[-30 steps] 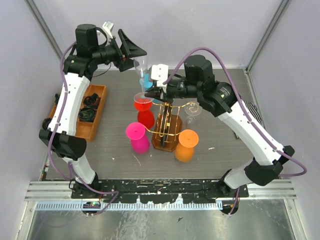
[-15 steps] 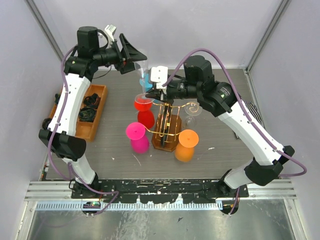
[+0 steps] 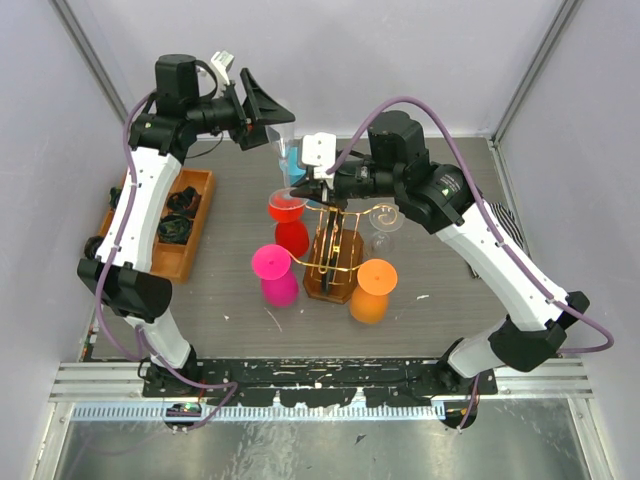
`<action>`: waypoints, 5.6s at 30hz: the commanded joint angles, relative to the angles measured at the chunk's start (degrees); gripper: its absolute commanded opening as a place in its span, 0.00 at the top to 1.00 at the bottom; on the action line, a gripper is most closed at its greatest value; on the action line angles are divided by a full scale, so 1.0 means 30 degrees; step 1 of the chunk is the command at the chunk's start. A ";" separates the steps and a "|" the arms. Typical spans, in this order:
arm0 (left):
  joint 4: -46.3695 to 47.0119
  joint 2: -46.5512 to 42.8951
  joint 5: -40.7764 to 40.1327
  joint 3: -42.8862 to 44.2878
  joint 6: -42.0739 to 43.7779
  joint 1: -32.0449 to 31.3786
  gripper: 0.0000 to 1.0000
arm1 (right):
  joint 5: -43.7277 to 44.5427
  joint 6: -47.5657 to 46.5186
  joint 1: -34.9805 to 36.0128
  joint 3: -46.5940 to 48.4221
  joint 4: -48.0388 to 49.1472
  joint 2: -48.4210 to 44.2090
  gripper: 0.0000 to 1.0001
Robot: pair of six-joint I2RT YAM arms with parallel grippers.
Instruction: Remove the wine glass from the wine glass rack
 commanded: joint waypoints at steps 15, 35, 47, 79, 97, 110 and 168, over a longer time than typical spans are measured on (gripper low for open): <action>0.0077 -0.0307 0.0498 0.0566 -0.0240 0.0205 0.40 | 0.0832 0.1083 0.0101 -0.0064 0.1176 -0.1178 0.71; -0.0477 0.0262 -0.1228 0.2521 -0.0978 0.4406 0.48 | 0.6498 0.1848 0.0097 -0.3295 0.3938 -0.3906 0.08; -0.4007 0.3910 -0.8857 0.7245 0.3751 0.4943 0.44 | 1.4863 0.4617 -0.0675 -0.3520 0.4207 -0.3752 0.01; 2.2350 0.5080 -2.4864 -1.0131 1.6427 0.0205 0.49 | 1.0245 1.5364 -0.9139 -0.2051 0.1992 0.0876 0.05; 2.5606 0.6205 -2.5894 -1.2779 1.5783 -0.0163 0.20 | 0.9562 1.5783 -0.9205 -0.2865 0.2344 0.1110 0.06; 2.4743 0.3554 -2.5906 -1.4663 1.4877 -0.0564 0.01 | 0.2018 2.0502 -0.8995 0.0499 0.0997 0.3817 0.29; 0.6590 -1.0944 -2.0196 -1.4410 0.8996 -0.0553 0.01 | 0.0542 2.6369 -0.6156 0.0768 0.5607 0.7941 0.99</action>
